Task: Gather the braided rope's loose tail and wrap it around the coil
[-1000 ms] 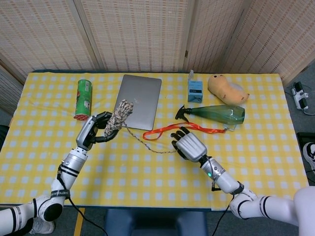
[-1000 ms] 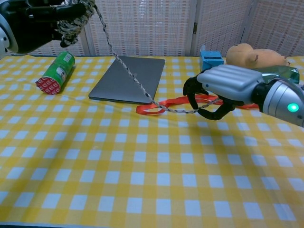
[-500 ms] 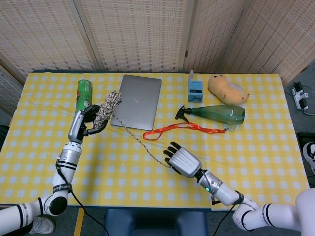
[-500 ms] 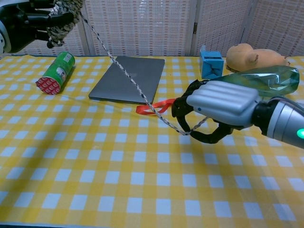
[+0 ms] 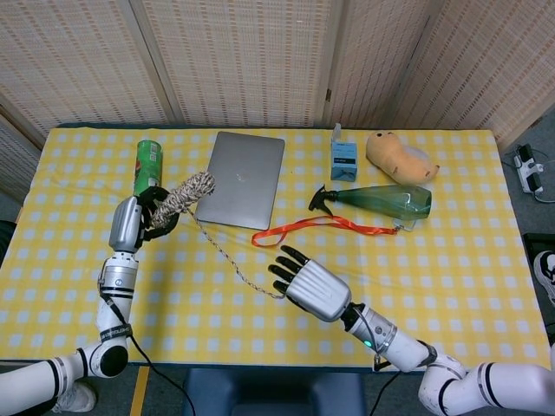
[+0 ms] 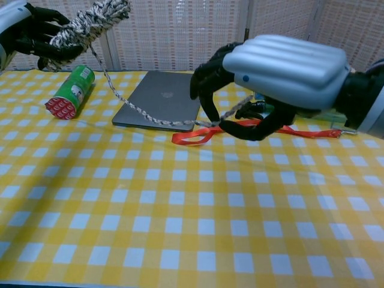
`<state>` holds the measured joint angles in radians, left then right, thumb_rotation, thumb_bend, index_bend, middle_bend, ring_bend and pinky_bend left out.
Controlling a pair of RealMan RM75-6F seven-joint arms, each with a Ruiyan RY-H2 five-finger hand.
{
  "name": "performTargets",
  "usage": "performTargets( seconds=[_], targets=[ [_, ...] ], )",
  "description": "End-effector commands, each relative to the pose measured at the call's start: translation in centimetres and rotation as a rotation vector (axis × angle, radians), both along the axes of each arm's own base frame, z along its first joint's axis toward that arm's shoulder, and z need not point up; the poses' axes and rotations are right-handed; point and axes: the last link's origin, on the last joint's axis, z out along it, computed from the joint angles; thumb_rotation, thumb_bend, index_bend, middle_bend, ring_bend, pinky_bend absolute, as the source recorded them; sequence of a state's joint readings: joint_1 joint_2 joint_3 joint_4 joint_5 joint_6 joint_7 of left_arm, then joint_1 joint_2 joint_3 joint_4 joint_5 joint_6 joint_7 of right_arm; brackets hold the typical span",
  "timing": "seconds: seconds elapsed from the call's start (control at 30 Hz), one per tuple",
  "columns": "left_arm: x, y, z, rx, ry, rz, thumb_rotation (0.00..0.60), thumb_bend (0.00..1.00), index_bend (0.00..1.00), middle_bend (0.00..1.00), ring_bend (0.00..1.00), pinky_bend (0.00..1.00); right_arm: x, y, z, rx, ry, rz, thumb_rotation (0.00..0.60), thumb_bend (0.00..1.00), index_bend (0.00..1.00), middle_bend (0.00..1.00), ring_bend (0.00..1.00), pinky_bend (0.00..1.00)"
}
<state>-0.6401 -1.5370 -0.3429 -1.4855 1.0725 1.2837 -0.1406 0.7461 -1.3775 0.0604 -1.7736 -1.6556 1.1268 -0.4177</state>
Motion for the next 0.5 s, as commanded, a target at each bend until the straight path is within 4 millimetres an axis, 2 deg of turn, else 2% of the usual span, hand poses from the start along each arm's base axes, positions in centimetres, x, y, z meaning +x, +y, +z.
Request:
performTargets(
  seconds=[0.03,0.27,0.5],
  targets=[
    [-0.1,-0.8,-1.1,-0.005,0.087,-0.025,0.600,0.76,0.82,0.77,0.72,0.80,2.9,-0.8,2.1,-0.061,-0.042,0.042,0.600,0.52,0.64,0.31,0.24,0.16],
    [0.2,-2.4,-2.9,-0.065,0.137,-0.089,0.600,0.76,0.82,0.77,0.71,0.80,6.9,-2.4,3.2,-0.093,-0.084,0.039,0.600,0.52,0.64,0.31,0.24,0.16],
    [0.8,-4.2,-4.3,-0.106,0.152,-0.163,0.600,0.76,0.82,0.77,0.71,0.80,9.6,-3.5,3.0,-0.114,-0.109,0.030,0.600,0.52,0.64,0.30,0.24,0.16]
  ],
)
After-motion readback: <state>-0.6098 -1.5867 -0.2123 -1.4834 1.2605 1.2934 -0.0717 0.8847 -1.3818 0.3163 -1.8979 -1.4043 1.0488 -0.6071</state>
